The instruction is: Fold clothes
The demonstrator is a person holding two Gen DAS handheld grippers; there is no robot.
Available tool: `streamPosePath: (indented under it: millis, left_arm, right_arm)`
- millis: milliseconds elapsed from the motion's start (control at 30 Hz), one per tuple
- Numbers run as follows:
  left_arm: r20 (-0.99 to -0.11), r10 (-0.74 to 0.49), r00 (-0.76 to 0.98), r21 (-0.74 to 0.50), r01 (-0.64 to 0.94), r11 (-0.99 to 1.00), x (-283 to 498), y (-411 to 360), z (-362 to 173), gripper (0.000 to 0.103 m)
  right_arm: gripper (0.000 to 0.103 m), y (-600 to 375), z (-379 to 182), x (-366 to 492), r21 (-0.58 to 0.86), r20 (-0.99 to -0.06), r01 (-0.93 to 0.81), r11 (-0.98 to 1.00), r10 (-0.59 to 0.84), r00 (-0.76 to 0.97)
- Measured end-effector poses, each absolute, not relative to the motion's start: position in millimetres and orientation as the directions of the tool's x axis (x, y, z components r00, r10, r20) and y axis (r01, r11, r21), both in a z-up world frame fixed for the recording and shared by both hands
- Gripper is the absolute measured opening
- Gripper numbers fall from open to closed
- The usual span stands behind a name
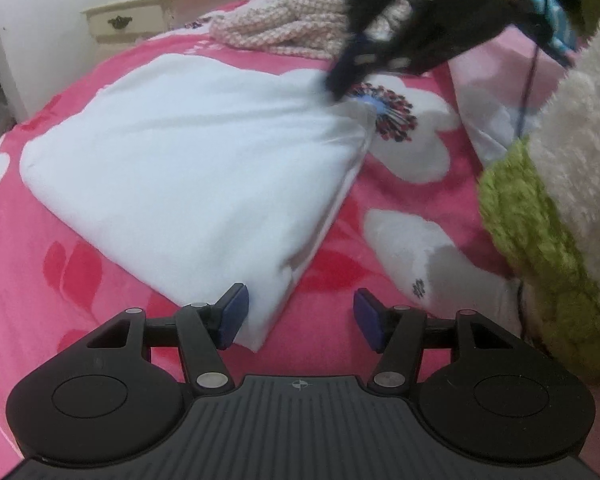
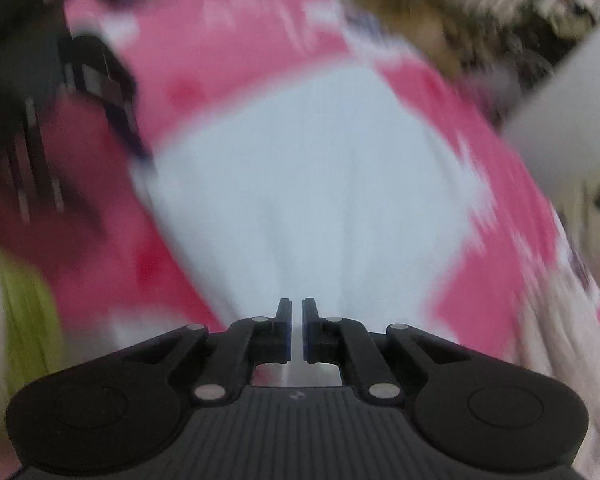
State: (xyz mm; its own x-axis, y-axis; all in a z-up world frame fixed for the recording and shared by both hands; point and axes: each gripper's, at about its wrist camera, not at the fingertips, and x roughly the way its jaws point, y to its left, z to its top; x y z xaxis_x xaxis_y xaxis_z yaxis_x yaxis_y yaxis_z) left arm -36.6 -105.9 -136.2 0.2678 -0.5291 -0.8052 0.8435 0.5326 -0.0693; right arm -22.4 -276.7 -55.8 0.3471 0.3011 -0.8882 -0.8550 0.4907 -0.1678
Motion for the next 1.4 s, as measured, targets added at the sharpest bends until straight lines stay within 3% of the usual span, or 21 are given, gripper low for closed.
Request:
streamPosePath:
  millis: [100,167,300,433,667,800,967,1067,1100,1200,1300,1400]
  left_arm:
    - [-0.831,-0.507,0.229,-0.084,0.849,0.522,-43.9,-102.2,-139.7,0.058]
    - [-0.839,-0.496,0.224,-0.084,0.848,0.524,-49.5,-94.8,-140.4,0.058]
    - [-0.832,-0.505,0.23,-0.09,0.842,0.532,-55.9,-80.0,-136.8,0.058]
    - [-0.795,-0.53,0.295,-0.071,0.823,0.564,-49.6,-74.8,-126.4,0.058]
    - [-0.71,-0.568,0.416,-0.011,0.8,0.599,-20.4,-94.8,-121.4,0.058]
    - [-0.744,-0.548,0.383,-0.031,0.799,0.601,-11.6,-104.0,-144.0,0.058]
    - [-0.734,-0.548,0.402,0.006,0.81,0.586,-25.1,-100.8,-150.9,0.059]
    - [-0.736,-0.545,0.402,0.018,0.816,0.577,-27.3,-100.8,-148.8,0.06]
    - [-0.736,-0.547,0.398,0.011,0.816,0.578,-26.5,-100.2,-148.5,0.06]
    - [-0.742,-0.548,0.387,-0.011,0.81,0.587,-24.4,-98.3,-147.5,0.06]
    - [-0.744,-0.548,0.382,-0.017,0.81,0.587,-26.3,-98.0,-146.8,0.06]
    - [-0.746,-0.553,0.37,-0.041,0.804,0.593,-25.3,-97.2,-145.5,0.061]
  right_arm:
    - [0.005,-242.2,-85.4,-8.6,-0.016,-0.863,-0.882,0.471,0.438,0.25]
    - [0.003,-238.9,-114.6,-7.8,-0.006,-0.888,-0.881,0.473,0.403,0.222]
    - [0.006,-245.9,-91.3,-3.5,0.05,-0.883,-0.84,0.54,0.417,0.215]
    - [0.006,-231.8,-65.3,0.3,0.001,-0.846,-0.825,0.565,0.44,0.301]
    - [0.006,-196.4,-88.2,51.4,-0.08,-0.844,-0.788,0.61,0.379,0.38]
    - [0.0,-222.0,-124.4,73.3,-0.254,-0.872,-0.743,0.619,0.185,0.452]
    - [0.004,-260.6,-89.8,103.5,-0.173,-0.821,-0.633,0.754,0.245,0.516]
    - [0.0,-284.1,-108.7,137.2,-0.123,-0.836,-0.568,0.814,0.224,0.501]
    - [0.0,-298.2,-116.1,149.9,-0.081,-0.842,-0.537,0.84,0.231,0.488]
    - [0.0,-344.4,-111.3,171.2,0.226,-0.792,-0.37,0.901,0.391,0.469]
    - [0.003,-348.7,-90.5,169.4,0.305,-0.705,-0.344,0.888,0.453,0.545]
    - [0.003,-330.3,-96.2,184.9,0.219,-0.726,-0.369,0.903,0.403,0.556]
